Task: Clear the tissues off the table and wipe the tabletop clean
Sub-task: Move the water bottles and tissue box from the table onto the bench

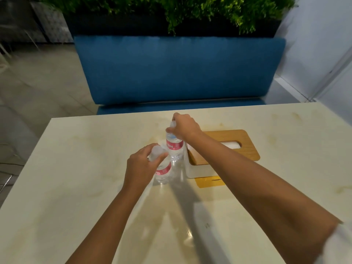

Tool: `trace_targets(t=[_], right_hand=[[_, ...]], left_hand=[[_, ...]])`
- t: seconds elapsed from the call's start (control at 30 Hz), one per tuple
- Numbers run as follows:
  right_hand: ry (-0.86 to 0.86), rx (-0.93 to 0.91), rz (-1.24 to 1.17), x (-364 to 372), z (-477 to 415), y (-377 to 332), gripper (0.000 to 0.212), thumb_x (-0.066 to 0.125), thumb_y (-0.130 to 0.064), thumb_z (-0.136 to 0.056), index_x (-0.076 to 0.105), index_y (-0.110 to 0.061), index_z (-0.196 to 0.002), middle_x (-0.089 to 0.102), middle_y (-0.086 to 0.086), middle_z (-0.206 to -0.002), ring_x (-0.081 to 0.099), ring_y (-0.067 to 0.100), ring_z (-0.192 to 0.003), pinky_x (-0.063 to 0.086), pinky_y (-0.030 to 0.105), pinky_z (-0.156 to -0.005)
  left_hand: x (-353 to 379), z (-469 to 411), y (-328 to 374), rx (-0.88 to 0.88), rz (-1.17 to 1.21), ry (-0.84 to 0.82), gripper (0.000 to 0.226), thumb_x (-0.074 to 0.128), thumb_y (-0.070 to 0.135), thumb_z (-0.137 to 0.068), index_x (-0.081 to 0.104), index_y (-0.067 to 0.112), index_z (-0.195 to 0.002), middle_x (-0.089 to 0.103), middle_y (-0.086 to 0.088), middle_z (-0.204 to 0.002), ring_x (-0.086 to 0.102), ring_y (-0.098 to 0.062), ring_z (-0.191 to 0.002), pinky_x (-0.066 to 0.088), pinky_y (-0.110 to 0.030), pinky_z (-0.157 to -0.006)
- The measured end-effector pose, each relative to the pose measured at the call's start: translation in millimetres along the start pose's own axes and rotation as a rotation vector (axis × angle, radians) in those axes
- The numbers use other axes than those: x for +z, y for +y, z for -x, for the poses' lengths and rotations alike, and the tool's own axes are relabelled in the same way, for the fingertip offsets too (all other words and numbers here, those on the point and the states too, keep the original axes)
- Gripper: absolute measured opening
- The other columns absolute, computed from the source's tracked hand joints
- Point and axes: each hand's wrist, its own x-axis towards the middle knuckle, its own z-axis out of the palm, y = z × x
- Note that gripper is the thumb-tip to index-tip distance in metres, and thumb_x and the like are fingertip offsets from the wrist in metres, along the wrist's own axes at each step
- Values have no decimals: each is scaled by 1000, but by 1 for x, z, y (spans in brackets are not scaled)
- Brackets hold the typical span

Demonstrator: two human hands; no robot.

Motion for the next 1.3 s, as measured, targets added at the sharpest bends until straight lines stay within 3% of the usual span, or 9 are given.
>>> trace_targets(t=[0.17, 0.3, 0.47, 0.67, 0.77, 0.87, 1.0, 1.2, 1.3], right_hand=[[79, 15, -157, 0, 4, -5, 37, 61, -27, -86, 54, -6, -115, 56, 12, -117, 53, 30, -105, 48, 39, -85], [232, -40, -293, -21, 5, -14, 33, 64, -27, -82, 57, -6, -107, 60, 10, -110, 55, 30, -101, 46, 37, -80], [392, -124, -373, -79, 17, -22, 35, 67, -30, -81, 60, -6, -105, 63, 9, -106, 57, 25, -99, 49, 39, -83], [560, -138, -349, -152, 64, 5, 34, 70, -30, -78, 63, -8, -103, 61, 1, -95, 59, 16, -91, 50, 25, -76], [639, -75, -309, -179, 103, 35, 34, 71, -31, -77, 64, -10, -103, 57, -3, -89, 55, 9, -80, 40, 6, -56], [697, 24, -286, -198, 148, 70, 30, 71, -29, -78, 64, -12, -101, 55, -5, -86, 52, 7, -74, 38, 6, -55], [733, 199, -253, -207, 215, 123, 25, 72, -27, -76, 64, -14, -96, 57, -2, -83, 51, 5, -66, 39, 11, -54], [778, 514, -286, -190, 322, 200, 19, 73, -23, -75, 61, -19, -88, 60, -3, -83, 54, 2, -66, 39, 3, -51], [862, 659, -313, -163, 379, 235, 18, 75, -21, -73, 61, -20, -84, 61, -5, -81, 55, 5, -71, 42, 7, -58]], left_hand=[[-24, -1, -6, 7, 29, 54, 22, 73, 24, -79, 70, 12, -97, 70, -1, -87, 62, -21, -80, 46, -24, -70], [-41, -11, 1, 26, 41, 123, 26, 73, 25, -78, 69, 9, -98, 66, 0, -84, 60, -15, -77, 38, 0, -60], [-55, -28, 34, 133, 29, 187, 34, 71, 30, -79, 68, 8, -105, 65, 1, -88, 58, -11, -80, 35, 0, -60], [-49, -45, 91, 286, 88, 126, 35, 73, 30, -78, 68, 8, -105, 65, 1, -87, 57, -6, -78, 41, -1, -65], [-31, -48, 123, 346, 174, 47, 36, 75, 31, -76, 70, 8, -103, 67, -1, -85, 60, -3, -74, 53, -20, -73], [-8, -39, 158, 477, 159, -25, 32, 74, 31, -77, 71, 9, -100, 66, 3, -83, 57, 14, -64, 46, -4, -66], [40, -13, 208, 585, 194, -205, 25, 73, 30, -79, 71, 12, -97, 64, 10, -78, 55, 19, -62, 44, 0, -63], [133, 53, 267, 773, 219, -514, 37, 71, 34, -79, 69, 11, -107, 67, 2, -87, 60, -4, -76, 43, -5, -65], [184, 99, 286, 842, 252, -681, 35, 73, 32, -77, 70, 11, -104, 68, 2, -91, 62, -7, -83, 41, 0, -65]])
